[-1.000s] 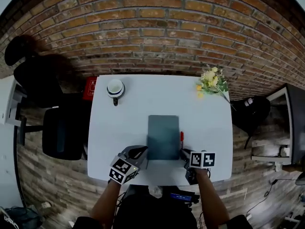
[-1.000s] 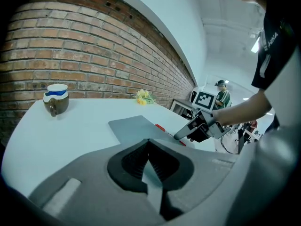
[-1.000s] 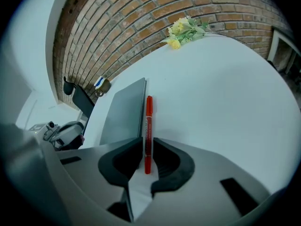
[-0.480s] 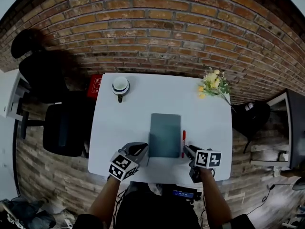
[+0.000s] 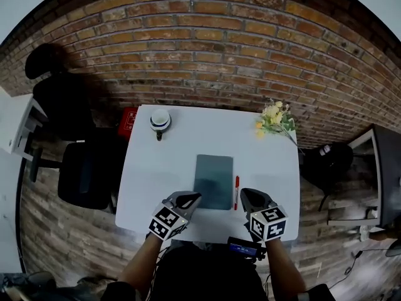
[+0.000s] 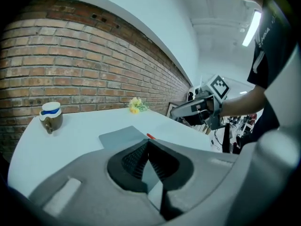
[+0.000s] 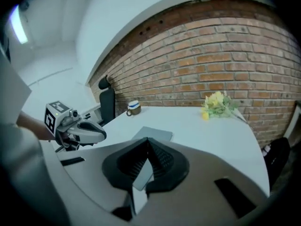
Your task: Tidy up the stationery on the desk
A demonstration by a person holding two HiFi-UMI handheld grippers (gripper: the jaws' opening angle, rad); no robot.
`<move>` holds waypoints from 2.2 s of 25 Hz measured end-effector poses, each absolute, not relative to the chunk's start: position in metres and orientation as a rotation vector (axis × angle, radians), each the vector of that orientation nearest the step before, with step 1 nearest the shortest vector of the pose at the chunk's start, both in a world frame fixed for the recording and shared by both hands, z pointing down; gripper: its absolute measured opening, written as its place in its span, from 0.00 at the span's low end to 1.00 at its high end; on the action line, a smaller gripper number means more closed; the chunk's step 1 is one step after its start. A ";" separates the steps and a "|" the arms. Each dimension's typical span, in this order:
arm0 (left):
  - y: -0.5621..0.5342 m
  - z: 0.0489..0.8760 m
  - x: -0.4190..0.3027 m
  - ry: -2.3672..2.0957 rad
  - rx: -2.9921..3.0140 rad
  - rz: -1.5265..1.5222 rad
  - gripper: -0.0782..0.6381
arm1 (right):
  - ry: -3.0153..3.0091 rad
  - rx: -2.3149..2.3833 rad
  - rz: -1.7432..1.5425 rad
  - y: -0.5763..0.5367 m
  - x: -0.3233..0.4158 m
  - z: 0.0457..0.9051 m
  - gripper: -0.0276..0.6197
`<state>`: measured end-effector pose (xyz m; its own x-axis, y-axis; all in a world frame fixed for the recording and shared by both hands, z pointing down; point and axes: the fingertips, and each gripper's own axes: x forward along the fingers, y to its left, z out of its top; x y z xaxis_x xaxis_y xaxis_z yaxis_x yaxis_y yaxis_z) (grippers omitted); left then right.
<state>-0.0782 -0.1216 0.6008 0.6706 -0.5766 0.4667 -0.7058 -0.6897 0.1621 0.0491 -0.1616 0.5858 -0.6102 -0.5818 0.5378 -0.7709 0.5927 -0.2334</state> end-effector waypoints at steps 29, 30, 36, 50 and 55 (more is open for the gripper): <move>-0.067 0.596 -0.050 -1.146 2.475 0.480 0.12 | -2.552 1.100 0.665 -0.134 0.081 0.562 0.06; -0.065 0.597 -0.051 -1.139 2.476 0.478 0.12 | -2.545 1.116 0.654 -0.130 0.082 0.561 0.06; -0.051 0.595 -0.054 -1.061 2.531 0.455 0.12 | -2.479 1.181 0.564 -0.101 0.089 0.560 0.06; 0.048 0.579 -0.131 -1.042 2.588 0.370 0.12 | -2.388 1.298 0.547 -0.004 0.020 0.565 0.05; 0.075 0.578 -0.152 -1.056 2.613 0.334 0.12 | -2.377 1.327 0.516 0.029 0.001 0.565 0.06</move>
<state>-0.1520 0.0746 0.5782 0.7025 -0.6342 0.3229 -0.7046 -0.6837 0.1902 0.0006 0.0291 0.5647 -0.4889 -0.7265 0.4828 -0.8613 0.4897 -0.1352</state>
